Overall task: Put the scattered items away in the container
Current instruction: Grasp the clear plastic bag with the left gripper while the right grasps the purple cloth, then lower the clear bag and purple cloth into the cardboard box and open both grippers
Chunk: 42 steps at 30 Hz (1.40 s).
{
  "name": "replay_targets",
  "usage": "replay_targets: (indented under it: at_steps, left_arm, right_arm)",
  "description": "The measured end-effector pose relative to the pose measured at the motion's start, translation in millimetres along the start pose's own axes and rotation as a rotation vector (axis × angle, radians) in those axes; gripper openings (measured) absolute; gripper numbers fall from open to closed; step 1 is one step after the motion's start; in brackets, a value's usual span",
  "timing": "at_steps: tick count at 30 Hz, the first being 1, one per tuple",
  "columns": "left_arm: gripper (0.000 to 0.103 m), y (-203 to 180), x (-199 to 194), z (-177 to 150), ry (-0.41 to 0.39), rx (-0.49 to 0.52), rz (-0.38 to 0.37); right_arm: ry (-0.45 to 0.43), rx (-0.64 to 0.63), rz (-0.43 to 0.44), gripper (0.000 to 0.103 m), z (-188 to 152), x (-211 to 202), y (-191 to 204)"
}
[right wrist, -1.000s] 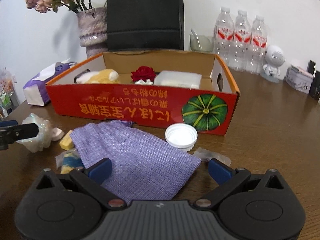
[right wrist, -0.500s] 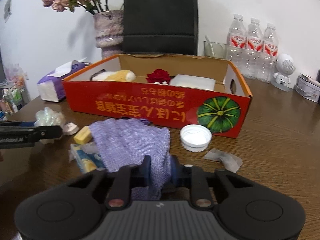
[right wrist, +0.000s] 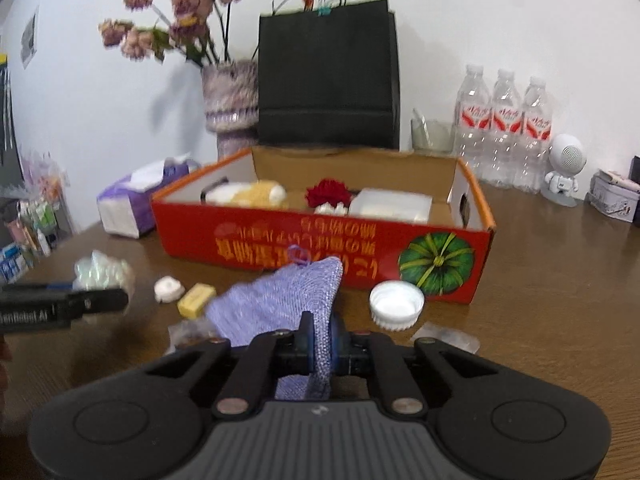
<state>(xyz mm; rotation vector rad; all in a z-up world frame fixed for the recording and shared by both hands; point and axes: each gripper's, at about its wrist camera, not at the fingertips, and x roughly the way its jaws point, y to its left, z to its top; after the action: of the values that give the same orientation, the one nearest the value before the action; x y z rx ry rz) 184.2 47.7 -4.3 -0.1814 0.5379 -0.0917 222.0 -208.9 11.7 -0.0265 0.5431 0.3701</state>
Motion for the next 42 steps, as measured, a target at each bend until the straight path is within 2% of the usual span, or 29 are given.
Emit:
replay_targets:
  at_steps: [8,12,20,27,34,35,36,38,39,40,41,42]
  left_arm:
    - [0.055,-16.0,-16.1,25.6,-0.087,0.02,-0.041]
    - [0.056,-28.8,-15.9,46.7,-0.134,0.046,-0.068]
    - [0.056,-38.9,9.0,97.8,-0.223,0.044,-0.074]
    - [0.056,-39.3,67.4,123.7,-0.212,0.026,-0.048]
    - [0.057,-35.0,139.8,132.3,-0.107,0.04,-0.012]
    - [0.061,-35.0,146.7,130.8,-0.089,0.047,-0.007]
    - [0.066,-34.8,152.1,129.9,-0.073,0.049,0.002]
    - [0.092,-34.0,158.2,128.1,-0.048,0.048,0.024]
    - [0.098,-33.2,158.3,127.9,-0.049,0.046,0.035]
    - [0.103,-32.7,157.2,128.2,-0.055,0.044,0.046]
    - [0.103,-32.5,155.2,128.8,-0.063,0.044,0.052]
    - [0.103,-32.3,153.4,129.5,-0.068,0.047,0.055]
  right_arm:
    - [-0.127,0.053,0.016,0.006,26.4,-29.5,-12.7]
    - [-0.176,0.047,0.029,0.006,50.3,-33.3,-15.4]
    - [-0.25,0.069,0.045,0.006,107.6,-4.9,-19.2]
    - [-0.2,0.139,0.054,0.007,121.0,60.7,-26.9]
    - [-0.065,0.14,0.02,0.007,114.8,122.7,-38.0]
    - [-0.051,0.137,0.009,0.008,113.4,127.2,-39.7]
    - [-0.041,0.135,-0.004,0.01,112.1,130.4,-41.4]
    - [-0.028,0.131,-0.034,0.025,110.5,133.7,-44.7]
    - [-0.024,0.127,-0.05,0.033,110.3,134.4,-46.5]
    - [-0.02,0.123,-0.064,0.051,110.6,134.6,-48.2]
    - [-0.017,0.122,-0.075,0.069,110.8,133.8,-49.8]
    - [-0.017,0.123,-0.083,0.078,111.2,132.3,-51.4]
